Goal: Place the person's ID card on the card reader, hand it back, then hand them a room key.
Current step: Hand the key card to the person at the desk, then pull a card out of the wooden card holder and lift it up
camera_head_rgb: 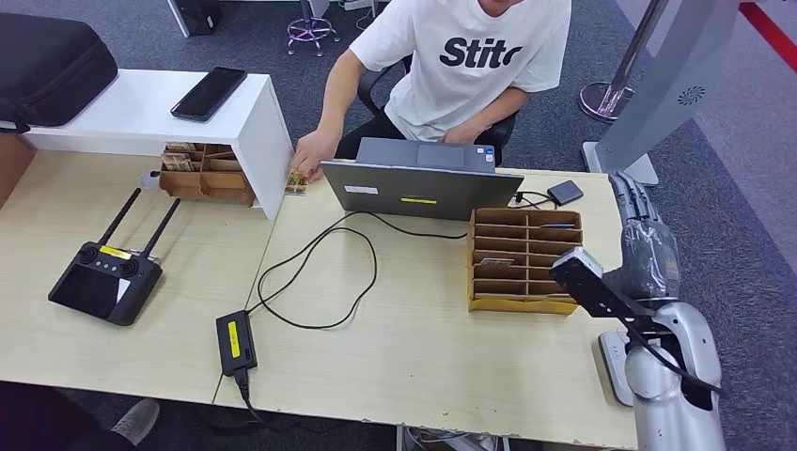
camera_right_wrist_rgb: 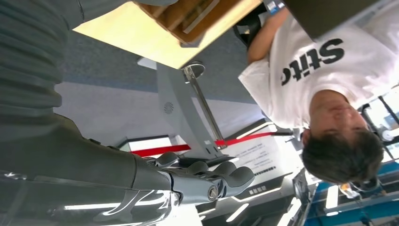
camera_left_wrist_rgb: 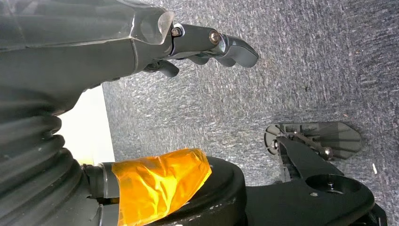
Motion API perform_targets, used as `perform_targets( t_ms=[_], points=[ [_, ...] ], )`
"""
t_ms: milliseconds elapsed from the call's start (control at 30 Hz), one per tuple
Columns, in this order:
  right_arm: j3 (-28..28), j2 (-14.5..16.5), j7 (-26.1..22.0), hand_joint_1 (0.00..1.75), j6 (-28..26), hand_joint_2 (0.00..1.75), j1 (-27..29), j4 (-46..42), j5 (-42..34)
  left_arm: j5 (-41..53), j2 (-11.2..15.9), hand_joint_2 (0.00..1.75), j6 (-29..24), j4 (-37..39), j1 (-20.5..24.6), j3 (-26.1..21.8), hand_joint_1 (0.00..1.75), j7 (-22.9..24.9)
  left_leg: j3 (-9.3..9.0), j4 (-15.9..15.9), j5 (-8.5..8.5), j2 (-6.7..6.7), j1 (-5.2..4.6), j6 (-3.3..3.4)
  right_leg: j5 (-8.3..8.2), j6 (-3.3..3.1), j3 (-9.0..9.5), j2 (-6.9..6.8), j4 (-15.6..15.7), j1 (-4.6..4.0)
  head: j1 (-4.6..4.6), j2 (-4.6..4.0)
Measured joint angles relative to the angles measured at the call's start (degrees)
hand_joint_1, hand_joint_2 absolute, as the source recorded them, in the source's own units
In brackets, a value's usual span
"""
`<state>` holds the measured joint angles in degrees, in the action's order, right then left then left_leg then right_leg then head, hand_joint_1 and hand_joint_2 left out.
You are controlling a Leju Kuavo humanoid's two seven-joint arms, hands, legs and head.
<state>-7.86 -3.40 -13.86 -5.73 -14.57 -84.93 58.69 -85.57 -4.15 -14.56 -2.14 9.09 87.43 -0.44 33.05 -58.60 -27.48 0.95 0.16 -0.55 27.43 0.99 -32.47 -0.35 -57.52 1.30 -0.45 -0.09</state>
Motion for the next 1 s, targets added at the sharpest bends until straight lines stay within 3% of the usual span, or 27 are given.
perform_targets(
  t_ms=[333,600,1000],
  points=[
    [-3.2,-0.1,-0.9,0.00,-0.4,1.75,8.1,-1.7,0.8,-1.0,0.0,1.75,-0.1,0.0,-0.1,0.0,0.00,-0.6,-0.01,0.0,0.02,-0.05,0.01,-0.01,0.00,-0.01,0.00,0.03,0.0,-0.02,0.01,0.00],
    [-3.2,-0.1,0.3,0.00,-1.4,1.75,8.8,0.3,5.3,-1.0,0.0,1.75,0.0,0.0,-0.1,0.0,0.00,-0.6,0.01,0.0,0.02,-0.04,0.01,0.00,0.00,-0.01,0.00,0.02,0.0,-0.01,0.02,0.00],
    [1.0,0.2,3.5,0.00,-5.3,1.75,7.9,5.3,13.3,-0.3,0.0,1.75,0.0,0.0,-0.1,0.0,0.00,-0.3,0.00,0.0,0.03,-0.04,0.01,0.00,0.00,-0.01,0.00,0.02,0.0,-0.01,0.02,0.00]
  ],
)
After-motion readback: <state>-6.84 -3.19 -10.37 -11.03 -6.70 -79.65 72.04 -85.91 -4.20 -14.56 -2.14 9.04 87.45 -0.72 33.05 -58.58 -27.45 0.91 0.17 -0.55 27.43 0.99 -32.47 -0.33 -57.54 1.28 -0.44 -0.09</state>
